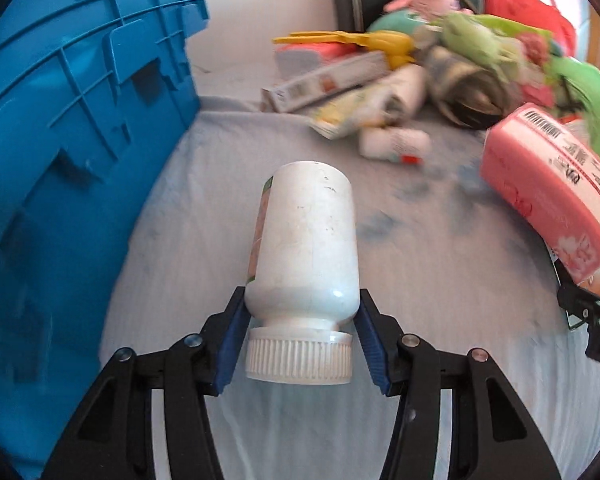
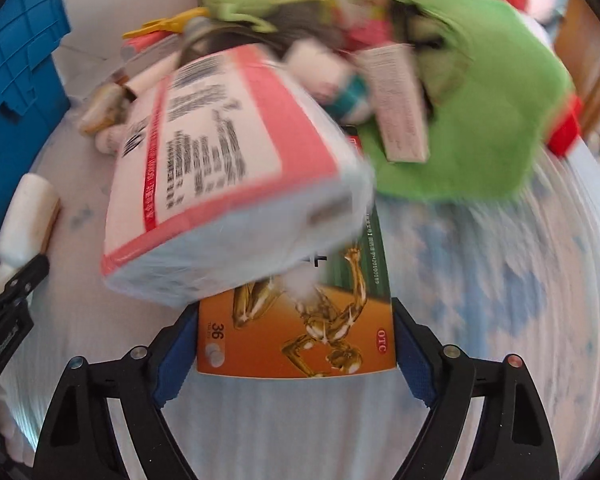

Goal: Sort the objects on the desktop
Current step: 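Grasp the white pill bottle with the left tool while the right tool grasps the orange medicine box, then carry the white bottle and orange box into the blue crate and release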

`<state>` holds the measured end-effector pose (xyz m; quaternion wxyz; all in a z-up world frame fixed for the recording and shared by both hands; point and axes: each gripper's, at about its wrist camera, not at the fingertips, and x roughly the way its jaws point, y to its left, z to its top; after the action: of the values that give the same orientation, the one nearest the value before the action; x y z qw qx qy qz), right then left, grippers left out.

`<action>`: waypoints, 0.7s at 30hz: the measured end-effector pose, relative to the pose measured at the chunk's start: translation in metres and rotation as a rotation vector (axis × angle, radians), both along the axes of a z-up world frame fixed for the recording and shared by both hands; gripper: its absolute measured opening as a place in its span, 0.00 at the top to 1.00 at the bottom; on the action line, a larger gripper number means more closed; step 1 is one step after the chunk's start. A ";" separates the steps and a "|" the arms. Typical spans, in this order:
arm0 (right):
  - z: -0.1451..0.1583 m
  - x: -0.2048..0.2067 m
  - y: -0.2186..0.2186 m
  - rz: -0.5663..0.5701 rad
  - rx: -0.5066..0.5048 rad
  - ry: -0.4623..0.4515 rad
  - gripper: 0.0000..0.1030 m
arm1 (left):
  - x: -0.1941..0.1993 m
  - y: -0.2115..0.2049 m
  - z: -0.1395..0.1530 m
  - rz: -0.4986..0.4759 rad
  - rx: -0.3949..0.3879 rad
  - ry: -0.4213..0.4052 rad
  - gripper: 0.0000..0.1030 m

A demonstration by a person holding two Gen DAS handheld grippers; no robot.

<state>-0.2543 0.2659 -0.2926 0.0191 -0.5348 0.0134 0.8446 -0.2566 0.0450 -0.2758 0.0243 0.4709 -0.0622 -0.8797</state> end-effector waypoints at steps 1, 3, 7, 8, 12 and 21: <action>0.000 0.009 0.008 -0.010 -0.001 -0.005 0.15 | 0.006 0.003 0.001 -0.004 0.010 -0.007 0.50; 0.004 0.031 0.024 -0.023 0.010 -0.001 0.16 | 0.021 0.008 0.004 -0.008 0.028 -0.016 0.50; 0.023 0.073 0.053 -0.030 0.044 0.061 0.16 | 0.041 0.017 0.010 -0.011 0.049 -0.008 0.50; 0.029 0.081 0.058 -0.031 0.050 0.077 0.16 | 0.045 0.020 0.014 -0.014 0.053 -0.001 0.50; 0.057 0.107 0.083 -0.044 0.069 0.170 0.16 | 0.059 0.034 0.033 -0.036 0.065 0.048 0.50; 0.099 0.103 0.085 -0.024 0.074 0.331 0.16 | 0.090 0.069 0.098 -0.095 0.073 0.210 0.50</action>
<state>-0.1514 0.3512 -0.1935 0.0461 -0.3873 -0.0083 0.9208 -0.1662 0.1143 -0.1777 -0.0283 0.3734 -0.0497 -0.9259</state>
